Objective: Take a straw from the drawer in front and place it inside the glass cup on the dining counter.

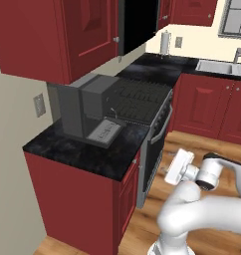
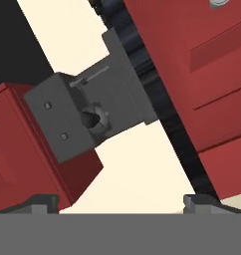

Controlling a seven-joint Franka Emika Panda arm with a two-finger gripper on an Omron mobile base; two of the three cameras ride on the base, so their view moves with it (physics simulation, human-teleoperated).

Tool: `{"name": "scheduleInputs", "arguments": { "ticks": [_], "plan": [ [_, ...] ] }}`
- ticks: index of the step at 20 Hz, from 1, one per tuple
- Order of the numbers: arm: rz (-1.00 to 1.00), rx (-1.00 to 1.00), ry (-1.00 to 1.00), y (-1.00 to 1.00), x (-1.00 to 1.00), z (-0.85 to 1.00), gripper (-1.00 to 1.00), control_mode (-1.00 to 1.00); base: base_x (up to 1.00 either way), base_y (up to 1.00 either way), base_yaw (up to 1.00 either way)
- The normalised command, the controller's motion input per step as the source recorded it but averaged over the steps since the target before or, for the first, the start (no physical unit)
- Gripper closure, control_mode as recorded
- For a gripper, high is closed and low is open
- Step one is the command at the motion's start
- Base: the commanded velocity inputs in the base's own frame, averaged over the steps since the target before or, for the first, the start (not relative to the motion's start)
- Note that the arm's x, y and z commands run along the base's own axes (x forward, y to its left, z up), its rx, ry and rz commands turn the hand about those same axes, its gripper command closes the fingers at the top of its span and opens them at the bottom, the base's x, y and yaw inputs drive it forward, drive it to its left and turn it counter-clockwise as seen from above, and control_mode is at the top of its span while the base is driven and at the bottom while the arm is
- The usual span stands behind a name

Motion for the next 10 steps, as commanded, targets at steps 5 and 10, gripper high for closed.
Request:
{"name": "scheduleInputs", "arguments": {
  "ticks": [5, 10],
  "plan": [
    [0.0, 0.0, 0.0, 0.0, 0.38, -0.29, -1.0, -1.0, 0.0, 0.0, 0.0],
    [0.01, 0.0, 0.01, 0.0, 0.48, -0.32, -1.0, -1.0, 0.0, 0.0, 0.0]
  ]
}}
